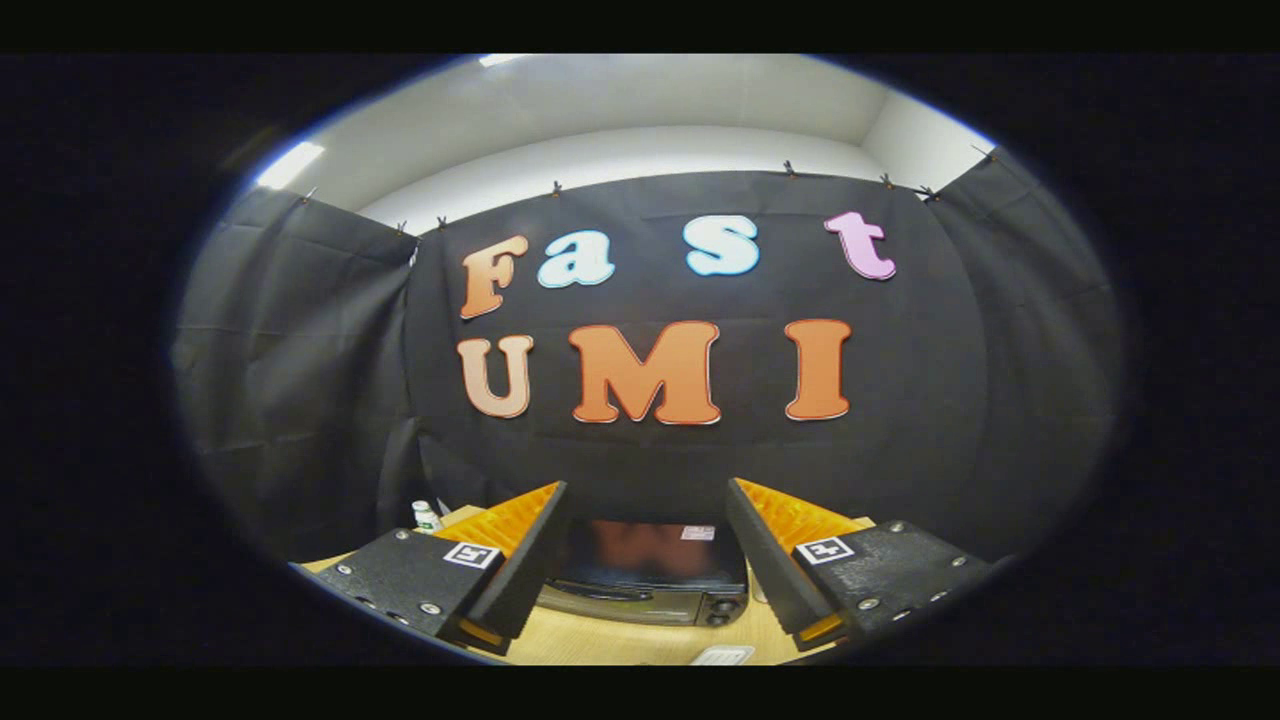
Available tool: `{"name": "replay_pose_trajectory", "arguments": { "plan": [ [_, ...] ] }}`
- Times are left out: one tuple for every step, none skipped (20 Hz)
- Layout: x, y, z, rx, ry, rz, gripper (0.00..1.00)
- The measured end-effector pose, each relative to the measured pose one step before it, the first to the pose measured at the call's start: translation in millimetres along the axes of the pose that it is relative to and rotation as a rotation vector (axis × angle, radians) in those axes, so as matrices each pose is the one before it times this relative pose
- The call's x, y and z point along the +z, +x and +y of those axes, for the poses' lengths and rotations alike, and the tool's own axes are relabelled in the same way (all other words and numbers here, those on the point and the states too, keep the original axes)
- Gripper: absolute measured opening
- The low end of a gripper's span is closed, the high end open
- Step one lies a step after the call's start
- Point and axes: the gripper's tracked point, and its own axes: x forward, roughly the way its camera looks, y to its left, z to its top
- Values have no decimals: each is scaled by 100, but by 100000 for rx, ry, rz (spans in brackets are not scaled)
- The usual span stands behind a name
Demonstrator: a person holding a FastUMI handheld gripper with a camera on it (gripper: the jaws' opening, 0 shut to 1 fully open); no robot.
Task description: Open the toaster oven, put the food inside, and close the toaster oven door.
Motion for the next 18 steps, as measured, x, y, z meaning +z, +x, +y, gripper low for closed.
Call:
{"name": "replay_pose_trajectory", "arguments": {
  "plan": [
    [92,-107,59,216,-332,-362,92],
    [150,71,-2,508,-128,-556,93],
    [-33,-113,174,394,-300,-193,93],
    [137,-35,30,310,-210,-104,93],
    [138,-67,-22,370,-22,72,94],
    [144,546,-208,491,199,-71,94],
    [21,60,-49,167,173,97,95],
    [13,14,-129,34,86,101,95],
    [104,-20,-33,183,3,-172,95],
    [125,-63,-24,-47,91,-72,95],
    [-200,-425,127,296,217,-388,95],
    [204,11,-103,-93,18,-451,95],
    [75,26,-73,121,96,-346,95],
    [180,-115,102,259,83,-365,95],
    [126,-89,-53,125,117,-277,95],
    [179,-12,31,328,-181,-435,95],
    [148,-114,-79,-83,-300,-330,95],
    [74,-188,118,497,-222,-198,95]
  ]
}}
